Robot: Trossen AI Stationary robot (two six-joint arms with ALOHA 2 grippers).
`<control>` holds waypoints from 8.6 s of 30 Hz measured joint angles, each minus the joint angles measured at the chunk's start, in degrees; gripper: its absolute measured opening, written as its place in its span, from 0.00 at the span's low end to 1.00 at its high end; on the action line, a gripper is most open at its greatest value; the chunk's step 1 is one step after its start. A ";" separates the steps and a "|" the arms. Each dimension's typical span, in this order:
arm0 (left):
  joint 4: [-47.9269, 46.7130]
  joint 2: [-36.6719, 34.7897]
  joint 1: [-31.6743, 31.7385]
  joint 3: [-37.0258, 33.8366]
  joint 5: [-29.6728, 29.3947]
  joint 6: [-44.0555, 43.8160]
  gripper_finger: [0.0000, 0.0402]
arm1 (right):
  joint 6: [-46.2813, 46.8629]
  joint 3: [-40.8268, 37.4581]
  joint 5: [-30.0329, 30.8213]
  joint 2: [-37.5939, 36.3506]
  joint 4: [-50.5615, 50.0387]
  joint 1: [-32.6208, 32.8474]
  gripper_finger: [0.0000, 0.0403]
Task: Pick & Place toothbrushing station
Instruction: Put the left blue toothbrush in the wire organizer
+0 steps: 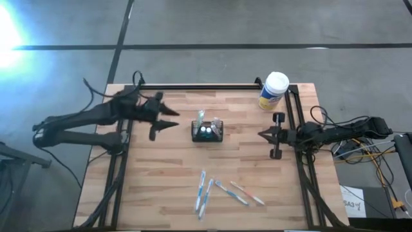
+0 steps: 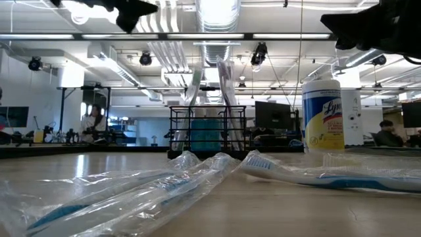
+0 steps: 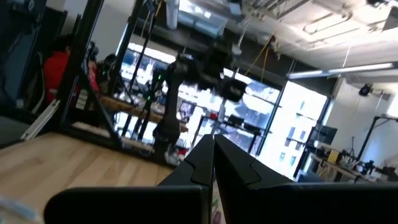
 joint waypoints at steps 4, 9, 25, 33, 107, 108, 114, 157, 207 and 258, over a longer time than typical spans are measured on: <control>-12.18 -1.67 -10.75 3.20 -18.70 -6.68 0.27 | -0.01 0.00 0.00 0.04 -3.21 0.00 0.02; -14.13 -0.07 -25.99 1.23 -33.32 -16.67 0.03 | 3.17 0.01 0.08 0.04 -3.78 0.00 0.02; 1.69 29.94 -47.30 -2.12 -46.36 -53.27 0.07 | 10.98 0.00 0.00 0.04 -4.26 0.04 0.02; -6.46 49.53 -44.78 14.20 -35.85 -58.03 0.28 | 9.13 0.00 -0.01 0.04 -4.02 0.04 0.02; -27.72 63.23 -40.16 18.91 -25.93 -39.70 0.13 | 7.40 0.00 -0.02 -0.02 -2.51 0.00 0.02; -27.81 63.12 -40.16 19.09 -26.15 -39.16 0.07 | 7.41 0.00 -0.02 -0.02 -2.51 0.00 0.02; -27.71 58.27 -40.26 19.24 -29.08 -36.55 0.04 | 7.43 0.00 -0.02 -0.02 -2.51 0.00 0.02; 59.09 11.63 -7.37 -23.57 -2.39 5.49 0.00 | 4.20 -0.02 -0.37 -0.11 1.57 0.00 0.02; 67.78 38.32 -3.37 -21.41 -17.50 -4.72 0.01 | 5.95 3.04 0.02 0.00 2.26 0.02 0.02; 48.06 5.46 -3.81 -25.74 2.12 -5.26 0.77 | 4.61 3.32 0.07 0.11 -4.40 0.00 0.02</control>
